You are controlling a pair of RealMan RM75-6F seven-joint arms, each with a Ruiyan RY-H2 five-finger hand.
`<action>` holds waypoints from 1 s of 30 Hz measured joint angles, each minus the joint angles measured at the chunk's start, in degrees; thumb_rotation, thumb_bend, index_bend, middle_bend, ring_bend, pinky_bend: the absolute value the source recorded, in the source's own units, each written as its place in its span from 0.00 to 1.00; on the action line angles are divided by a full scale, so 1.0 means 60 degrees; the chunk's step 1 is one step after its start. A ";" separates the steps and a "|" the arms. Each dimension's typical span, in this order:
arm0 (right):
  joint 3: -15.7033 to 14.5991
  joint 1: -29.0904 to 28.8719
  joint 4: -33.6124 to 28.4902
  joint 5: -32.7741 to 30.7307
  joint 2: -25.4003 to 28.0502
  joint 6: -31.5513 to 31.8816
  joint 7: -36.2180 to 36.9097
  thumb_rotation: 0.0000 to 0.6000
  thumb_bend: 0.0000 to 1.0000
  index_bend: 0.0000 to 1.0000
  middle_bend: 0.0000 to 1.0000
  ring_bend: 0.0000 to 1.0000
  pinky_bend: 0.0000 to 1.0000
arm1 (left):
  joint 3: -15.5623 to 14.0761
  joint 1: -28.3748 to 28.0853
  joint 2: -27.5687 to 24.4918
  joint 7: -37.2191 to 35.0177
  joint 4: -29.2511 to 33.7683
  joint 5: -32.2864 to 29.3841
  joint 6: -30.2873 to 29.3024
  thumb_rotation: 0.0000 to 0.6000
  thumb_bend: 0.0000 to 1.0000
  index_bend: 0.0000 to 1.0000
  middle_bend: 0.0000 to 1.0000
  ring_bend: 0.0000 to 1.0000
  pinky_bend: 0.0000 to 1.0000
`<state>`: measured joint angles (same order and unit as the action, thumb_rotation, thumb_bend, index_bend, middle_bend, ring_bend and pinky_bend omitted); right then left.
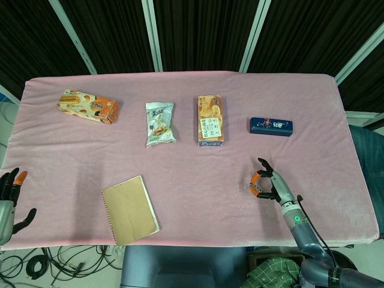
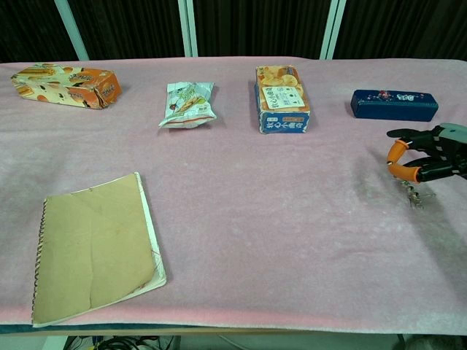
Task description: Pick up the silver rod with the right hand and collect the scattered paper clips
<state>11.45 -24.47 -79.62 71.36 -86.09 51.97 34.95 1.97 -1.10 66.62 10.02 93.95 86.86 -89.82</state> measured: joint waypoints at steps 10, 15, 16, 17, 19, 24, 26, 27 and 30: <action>0.0049 -0.0055 -0.0085 0.0021 -0.0015 0.0004 0.0019 1.00 0.39 0.61 0.00 0.03 0.21 | 0.0001 0.0001 0.0005 0.0014 0.0006 0.0004 -0.0007 1.00 0.28 0.01 0.00 0.00 0.00; 0.0131 -0.0136 -0.0157 0.0012 -0.0089 0.0010 0.0014 1.00 0.38 0.61 0.00 0.03 0.21 | 0.0005 0.0008 0.0000 -0.0007 0.0002 0.0004 -0.0023 1.00 0.28 0.01 0.00 0.00 0.00; 0.0154 -0.0166 -0.0154 0.0009 -0.0112 0.0006 0.0007 1.00 0.39 0.61 0.00 0.03 0.21 | 0.0007 0.0008 -0.0002 -0.0012 0.0003 0.0002 -0.0024 1.00 0.28 0.01 0.00 0.00 0.00; 0.0178 -0.0198 -0.0154 0.0007 -0.0133 0.0003 -0.0005 1.00 0.39 0.61 0.00 0.03 0.21 | 0.0006 0.0008 -0.0003 -0.0012 0.0003 0.0003 -0.0023 1.00 0.28 0.01 0.00 0.00 0.00; 0.0218 -0.0252 -0.0137 -0.0015 -0.0173 -0.0018 -0.0050 1.00 0.39 0.61 0.00 0.03 0.21 | 0.0004 0.0004 -0.0003 -0.0010 0.0000 0.0005 -0.0014 1.00 0.28 0.01 0.00 0.00 0.00; 0.0333 -0.0436 -0.0094 -0.0147 -0.0287 -0.0133 -0.0245 1.00 0.39 0.61 0.00 0.03 0.21 | 0.0008 0.0002 -0.0006 -0.0010 0.0008 -0.0012 -0.0004 1.00 0.28 0.01 0.00 0.00 0.00; 0.0375 -0.0508 -0.0079 -0.0205 -0.0328 -0.0184 -0.0341 1.00 0.39 0.61 0.00 0.03 0.21 | 0.0004 0.0001 -0.0006 -0.0009 0.0004 -0.0005 -0.0002 1.00 0.28 0.01 0.00 0.00 0.00; 0.0408 -0.0557 -0.0081 -0.0235 -0.0353 -0.0204 -0.0410 1.00 0.39 0.61 0.00 0.03 0.21 | 0.0003 0.0001 -0.0006 -0.0011 0.0006 -0.0005 -0.0001 1.00 0.28 0.01 0.00 0.00 0.00; 0.0497 -0.0685 -0.0083 -0.0309 -0.0426 -0.0238 -0.0580 1.00 0.39 0.61 0.00 0.03 0.21 | 0.0009 0.0002 -0.0009 -0.0015 0.0010 -0.0010 -0.0006 1.00 0.28 0.01 0.00 0.00 0.00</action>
<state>14.43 -28.58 -80.12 69.50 -88.65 50.54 31.48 2.03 -1.09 66.56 9.93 94.01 86.81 -89.86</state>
